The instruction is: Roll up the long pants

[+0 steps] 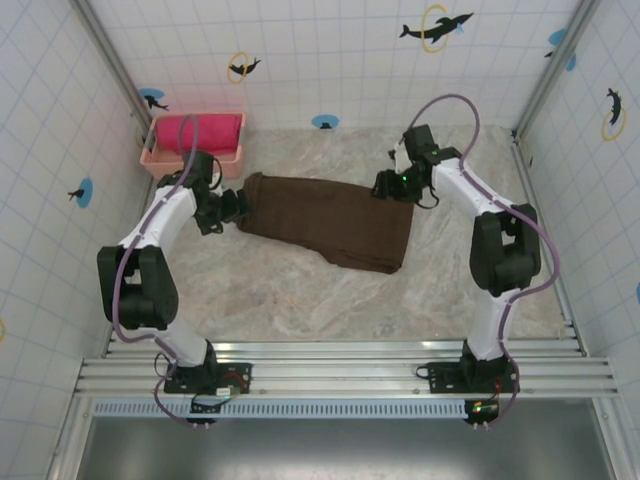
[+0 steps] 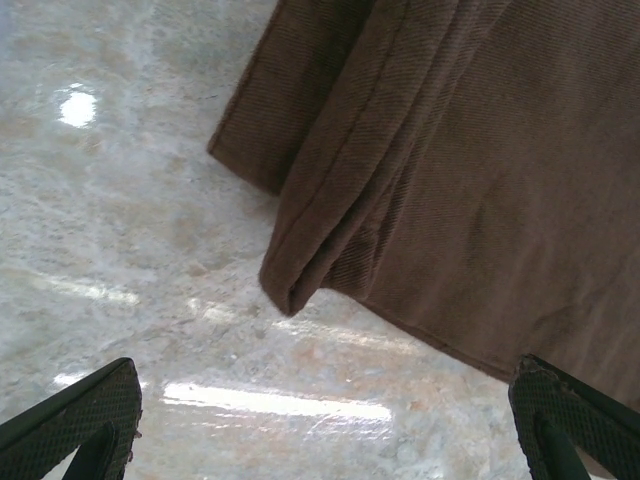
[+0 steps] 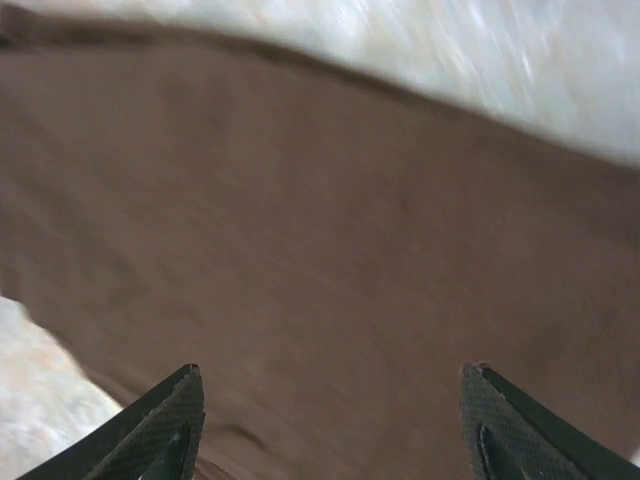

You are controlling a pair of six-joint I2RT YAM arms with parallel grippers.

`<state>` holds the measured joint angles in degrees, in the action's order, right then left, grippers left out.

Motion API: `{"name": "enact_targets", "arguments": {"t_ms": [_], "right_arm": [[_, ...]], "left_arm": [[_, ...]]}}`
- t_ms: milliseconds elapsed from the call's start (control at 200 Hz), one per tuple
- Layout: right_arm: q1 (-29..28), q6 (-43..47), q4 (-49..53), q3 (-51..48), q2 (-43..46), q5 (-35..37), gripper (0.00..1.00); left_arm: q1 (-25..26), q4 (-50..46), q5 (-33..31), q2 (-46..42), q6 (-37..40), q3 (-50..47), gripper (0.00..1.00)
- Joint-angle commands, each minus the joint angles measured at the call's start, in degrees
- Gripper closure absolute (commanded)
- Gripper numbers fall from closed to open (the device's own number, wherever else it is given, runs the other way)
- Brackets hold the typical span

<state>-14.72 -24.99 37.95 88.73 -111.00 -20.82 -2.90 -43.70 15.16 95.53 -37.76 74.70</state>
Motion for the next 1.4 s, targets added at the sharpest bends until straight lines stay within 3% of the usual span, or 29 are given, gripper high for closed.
{"name": "enact_targets", "arguments": {"t_ms": [0, 315, 711, 986, 1086, 1151, 1216, 1391], "right_arm": [[2.72, 0.31, -2.74, -4.75, 3.46, 1.32, 0.31], [8.40, 1.28, -4.16, -8.05, 2.87, 0.89, 0.31], [9.71, 2.24, -5.51, -0.86, -6.09, -4.08, 0.31], [9.74, 1.92, -6.80, 2.40, -11.84, -5.64, 0.33], [9.67, 1.57, -7.65, 3.03, -13.51, -7.34, 0.44], [9.54, 1.55, -7.94, 3.37, -14.45, -8.49, 0.68], [9.53, 1.34, -7.64, 3.21, -14.52, -8.11, 1.00], [12.12, 0.89, -6.75, -0.41, -11.41, -3.21, 1.00]], "left_arm": [[1.45, 1.08, 0.44, 0.86, -1.66, 2.73, 0.04], [8.84, 6.74, 3.85, -0.74, -8.36, -3.22, 0.03], [17.14, 14.34, 5.34, -4.62, -19.73, -9.99, 0.03], [26.44, 28.25, 4.53, -3.64, -33.75, -15.03, 0.03], [29.93, 33.09, 3.30, -2.09, -37.73, -15.54, 0.02], [31.08, 34.26, 2.69, -0.91, -38.79, -14.65, 0.03], [34.35, 35.45, 1.95, -0.12, -40.26, -14.32, 0.03], [37.80, 39.56, 1.19, 2.30, -44.36, -14.83, 0.03]]}}
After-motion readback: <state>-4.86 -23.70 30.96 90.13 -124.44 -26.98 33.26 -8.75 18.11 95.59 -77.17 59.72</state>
